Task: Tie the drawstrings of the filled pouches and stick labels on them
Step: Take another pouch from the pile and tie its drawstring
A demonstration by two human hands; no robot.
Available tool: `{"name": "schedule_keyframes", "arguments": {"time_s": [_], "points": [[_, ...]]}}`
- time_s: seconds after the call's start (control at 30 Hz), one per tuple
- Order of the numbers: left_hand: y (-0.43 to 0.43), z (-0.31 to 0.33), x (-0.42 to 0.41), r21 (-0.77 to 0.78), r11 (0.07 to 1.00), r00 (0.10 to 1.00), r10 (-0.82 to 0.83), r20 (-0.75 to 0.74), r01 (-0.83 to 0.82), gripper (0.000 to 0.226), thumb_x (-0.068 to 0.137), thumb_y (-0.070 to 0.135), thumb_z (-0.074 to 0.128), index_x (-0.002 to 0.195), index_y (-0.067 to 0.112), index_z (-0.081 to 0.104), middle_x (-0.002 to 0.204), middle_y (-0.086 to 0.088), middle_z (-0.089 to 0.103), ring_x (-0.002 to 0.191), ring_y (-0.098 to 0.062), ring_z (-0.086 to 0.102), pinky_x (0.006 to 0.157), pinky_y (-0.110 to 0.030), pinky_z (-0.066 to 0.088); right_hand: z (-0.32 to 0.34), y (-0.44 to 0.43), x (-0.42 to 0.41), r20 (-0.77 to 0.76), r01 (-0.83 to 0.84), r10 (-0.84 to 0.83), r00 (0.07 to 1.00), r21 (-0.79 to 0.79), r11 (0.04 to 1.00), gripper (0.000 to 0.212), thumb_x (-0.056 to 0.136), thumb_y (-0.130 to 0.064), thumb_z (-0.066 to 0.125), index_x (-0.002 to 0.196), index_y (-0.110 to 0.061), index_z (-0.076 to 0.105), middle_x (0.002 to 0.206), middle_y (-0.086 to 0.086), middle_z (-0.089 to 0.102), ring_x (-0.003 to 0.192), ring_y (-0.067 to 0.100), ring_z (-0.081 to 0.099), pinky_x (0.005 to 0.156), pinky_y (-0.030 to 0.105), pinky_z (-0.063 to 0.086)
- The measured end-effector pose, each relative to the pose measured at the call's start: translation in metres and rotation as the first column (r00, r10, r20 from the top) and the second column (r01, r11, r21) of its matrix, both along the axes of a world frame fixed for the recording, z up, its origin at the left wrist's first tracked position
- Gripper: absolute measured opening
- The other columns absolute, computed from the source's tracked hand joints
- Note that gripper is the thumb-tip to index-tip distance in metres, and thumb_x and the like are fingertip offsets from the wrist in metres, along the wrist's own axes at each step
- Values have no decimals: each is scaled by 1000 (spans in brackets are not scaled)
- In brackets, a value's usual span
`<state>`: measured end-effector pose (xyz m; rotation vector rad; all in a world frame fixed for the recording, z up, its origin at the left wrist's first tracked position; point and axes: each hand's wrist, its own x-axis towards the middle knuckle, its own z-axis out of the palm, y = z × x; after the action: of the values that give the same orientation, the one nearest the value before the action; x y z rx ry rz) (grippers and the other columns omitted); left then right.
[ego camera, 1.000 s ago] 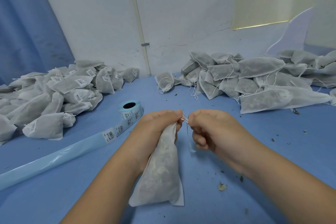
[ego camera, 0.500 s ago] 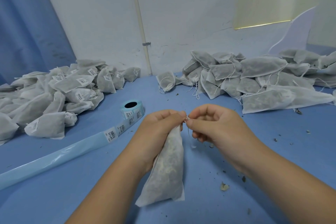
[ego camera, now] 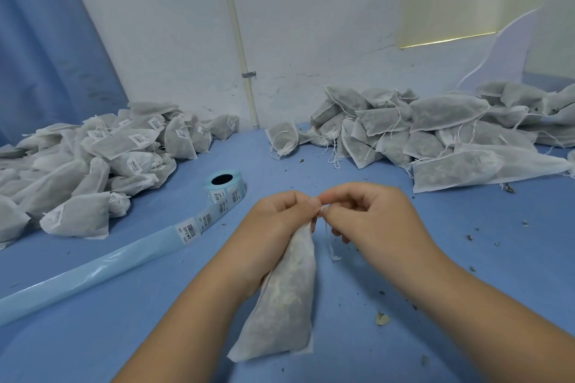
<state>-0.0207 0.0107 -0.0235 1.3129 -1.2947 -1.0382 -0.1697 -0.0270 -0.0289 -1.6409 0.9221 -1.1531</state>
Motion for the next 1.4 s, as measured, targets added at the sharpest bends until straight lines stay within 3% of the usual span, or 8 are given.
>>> {"name": "schedule_keyframes", "arguments": {"time_s": [0.17,0.37,0.6,0.8,0.93,1.1,1.23,1.4], "points": [[1,1,2,-47,998,985,45,167,-38,24,81,40,64,63,24,62,67,1,53,61,-15,41,61,-29,33,-1,1,0,-134,17,-30,991,-92,996,20,79,-11,66,70,-27,74,50,-17,61,46,-2,51,46,9,36],[-1,-3,0,-156,975,909,205,364,-158,27,91,30,64,65,26,63,66,8,62,56,0,50,54,-11,38,-2,-4,-1,-233,9,-20,972,-47,999,23,79,-17,65,59,-28,69,56,-9,66,53,7,59,56,26,51],[-1,-5,-2,-225,954,871,276,405,-198,24,91,30,65,68,23,61,51,20,52,40,2,38,43,-11,29,-2,-10,-4,-190,-72,87,978,81,994,13,79,-25,68,71,-16,71,59,-3,65,54,6,59,56,29,47],[-1,-3,1,-243,958,879,243,411,-151,17,92,26,64,76,26,69,68,20,62,55,5,49,54,-10,36,0,-10,-7,-100,-115,132,986,162,980,12,79,-24,70,71,-15,73,60,-8,64,54,3,59,50,18,44],[1,-2,1,-261,957,873,235,428,-129,18,92,26,63,75,27,68,68,19,62,49,0,43,49,-11,33,1,-10,-7,-110,-110,129,986,159,981,11,78,-24,70,70,-18,73,60,-9,64,54,2,58,51,18,44],[2,-2,-2,-261,952,889,255,380,-161,20,92,27,61,73,25,65,63,19,58,43,0,38,44,-10,30,2,-9,-8,-103,-103,120,987,161,982,13,76,-27,70,70,-16,74,60,-9,64,53,1,58,51,17,43],[3,2,-3,-230,959,920,233,316,-164,27,94,26,59,67,25,63,65,17,58,56,0,47,56,-12,36,3,-9,-8,-93,-97,112,989,153,984,15,76,-25,71,72,-11,73,60,-8,63,52,1,56,48,15,42],[5,4,-4,-30,996,995,83,47,-82,35,95,21,57,60,21,61,54,4,48,47,-9,40,49,-24,33,3,-7,-7,-116,-83,96,989,107,991,11,77,-25,70,70,-17,74,58,-7,62,53,2,55,50,17,41]]}}
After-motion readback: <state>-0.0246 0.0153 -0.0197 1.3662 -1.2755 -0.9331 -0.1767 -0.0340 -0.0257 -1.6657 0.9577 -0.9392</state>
